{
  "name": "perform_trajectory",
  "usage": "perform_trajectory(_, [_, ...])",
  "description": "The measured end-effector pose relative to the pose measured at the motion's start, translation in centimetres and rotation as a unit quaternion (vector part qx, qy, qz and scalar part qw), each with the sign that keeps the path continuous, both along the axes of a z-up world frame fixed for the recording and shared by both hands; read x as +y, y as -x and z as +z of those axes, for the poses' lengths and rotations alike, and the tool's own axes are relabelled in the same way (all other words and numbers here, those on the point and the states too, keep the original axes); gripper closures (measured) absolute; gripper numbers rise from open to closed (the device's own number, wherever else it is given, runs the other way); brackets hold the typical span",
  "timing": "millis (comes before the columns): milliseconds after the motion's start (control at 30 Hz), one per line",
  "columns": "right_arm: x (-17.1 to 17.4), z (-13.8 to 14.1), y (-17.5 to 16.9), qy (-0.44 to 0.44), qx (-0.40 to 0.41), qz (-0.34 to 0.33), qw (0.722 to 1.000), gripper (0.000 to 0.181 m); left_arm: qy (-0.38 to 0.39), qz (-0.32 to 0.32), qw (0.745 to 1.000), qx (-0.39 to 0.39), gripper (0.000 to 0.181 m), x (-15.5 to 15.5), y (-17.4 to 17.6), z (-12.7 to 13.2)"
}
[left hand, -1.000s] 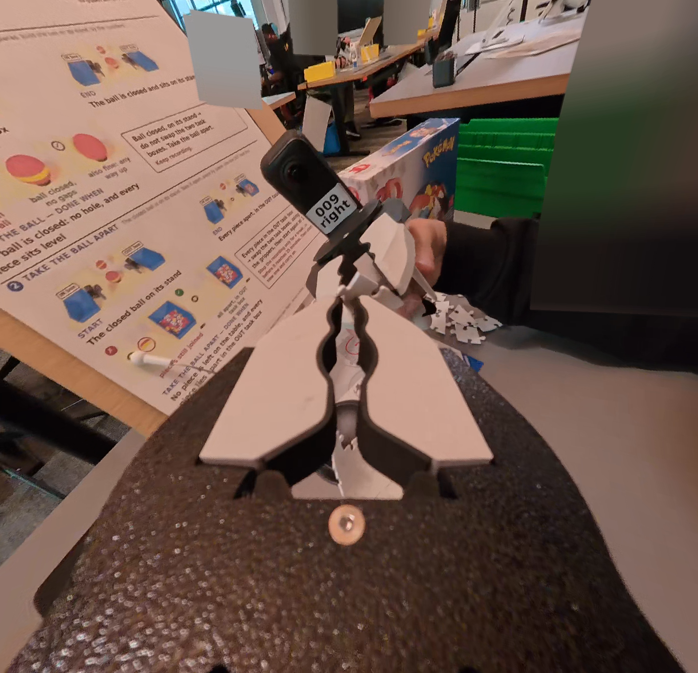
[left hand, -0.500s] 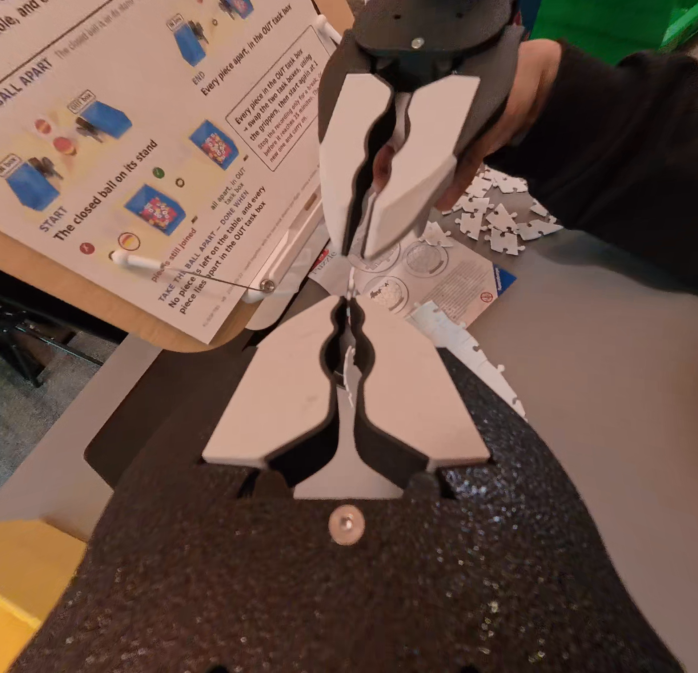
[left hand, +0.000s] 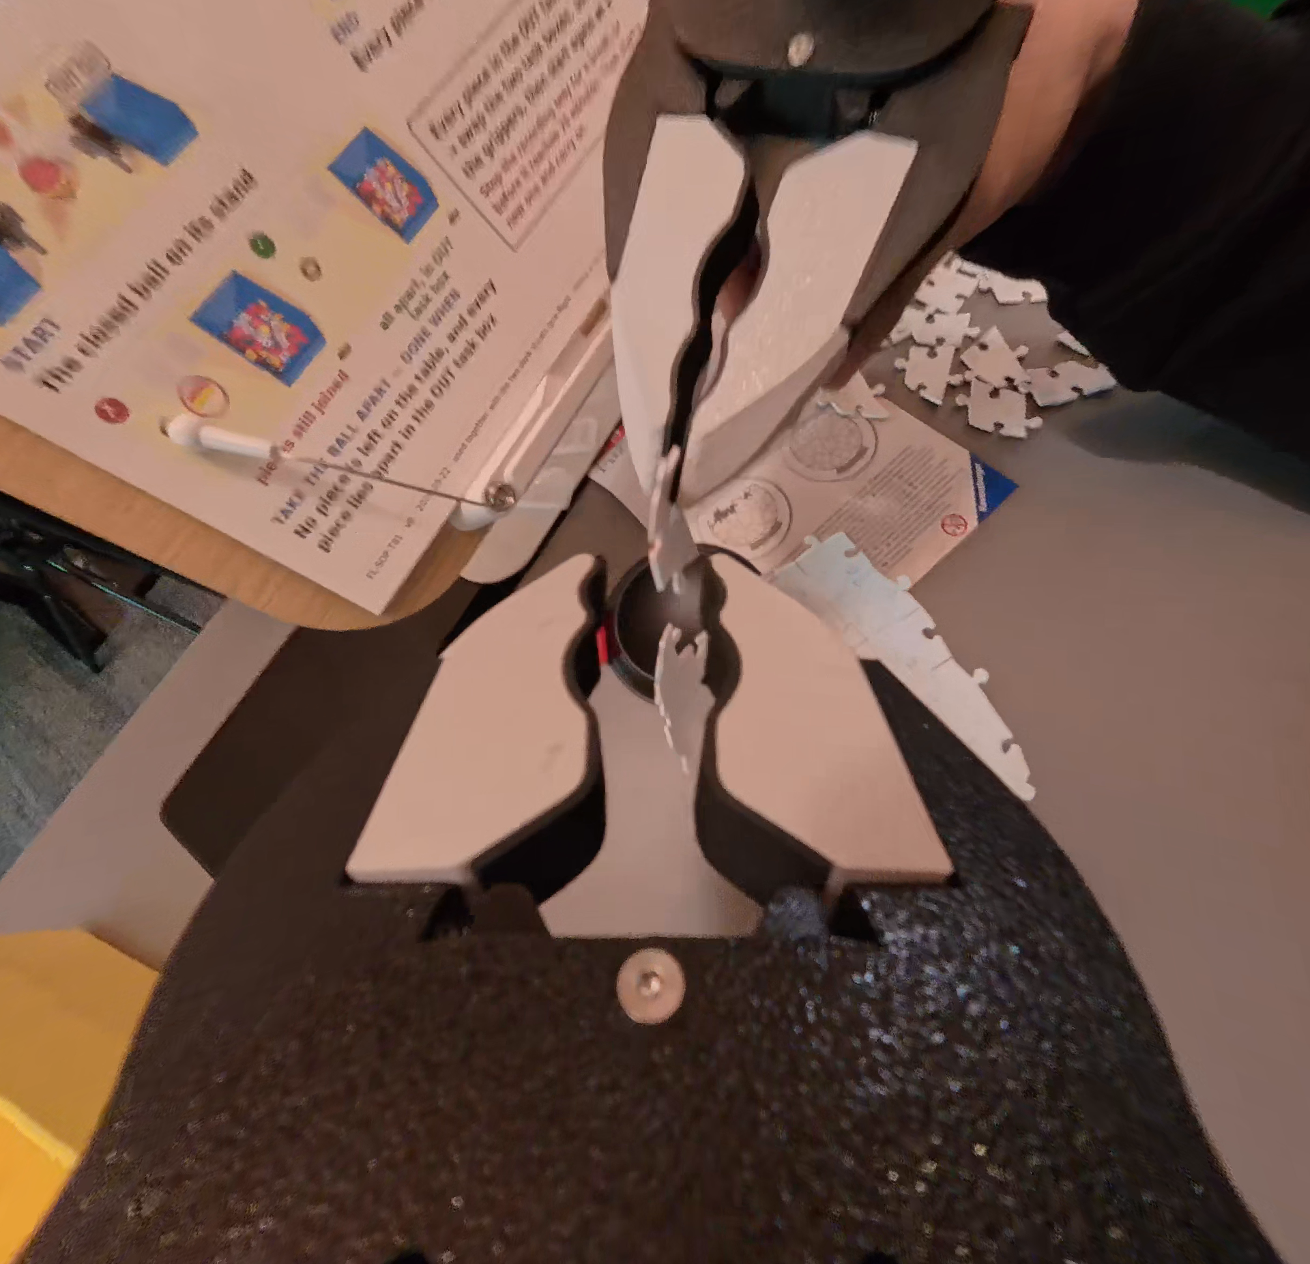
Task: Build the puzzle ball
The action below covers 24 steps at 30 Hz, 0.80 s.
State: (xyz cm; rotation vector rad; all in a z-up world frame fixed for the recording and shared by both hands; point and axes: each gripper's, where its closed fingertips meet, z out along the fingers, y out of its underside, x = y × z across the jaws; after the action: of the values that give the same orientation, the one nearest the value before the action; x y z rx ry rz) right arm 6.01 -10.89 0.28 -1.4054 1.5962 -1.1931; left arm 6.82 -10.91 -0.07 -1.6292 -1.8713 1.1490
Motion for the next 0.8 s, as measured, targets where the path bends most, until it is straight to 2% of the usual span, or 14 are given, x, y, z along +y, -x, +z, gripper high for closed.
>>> perform_trajectory(133, [0.1,0.7,0.5,-0.036,-0.057,0.017,0.998,0.179,-0.037,0.009,0.999,-0.022,0.164,-0.2,-0.2,-1.6])
perform_trajectory(300, [0.1,0.4,0.6,-0.038,-0.063,0.022,0.997,0.179,-0.048,-0.008,0.999,0.001,0.177,0.3,0.5,-1.3])
perform_trajectory(533, [0.0,-0.7,0.3,-0.008,-0.015,0.014,1.000,0.178,-0.065,-0.001,0.998,-0.028,0.180,0.1,0.2,-2.6])
perform_trajectory(667, [0.0,-1.0,0.1,0.001,0.004,0.014,1.000,0.170,-0.077,-0.004,0.996,-0.041,0.180,0.3,0.1,-3.2])
perform_trajectory(733, [0.3,-1.4,-0.1,0.004,0.017,0.023,1.000,0.178,-0.080,-0.005,0.996,-0.050,0.180,0.4,0.2,-3.5])
perform_trajectory(800, [0.2,-1.9,-0.1,0.008,0.031,0.021,0.999,0.178,-0.079,-0.001,0.995,-0.060,0.180,0.3,0.1,-3.8])
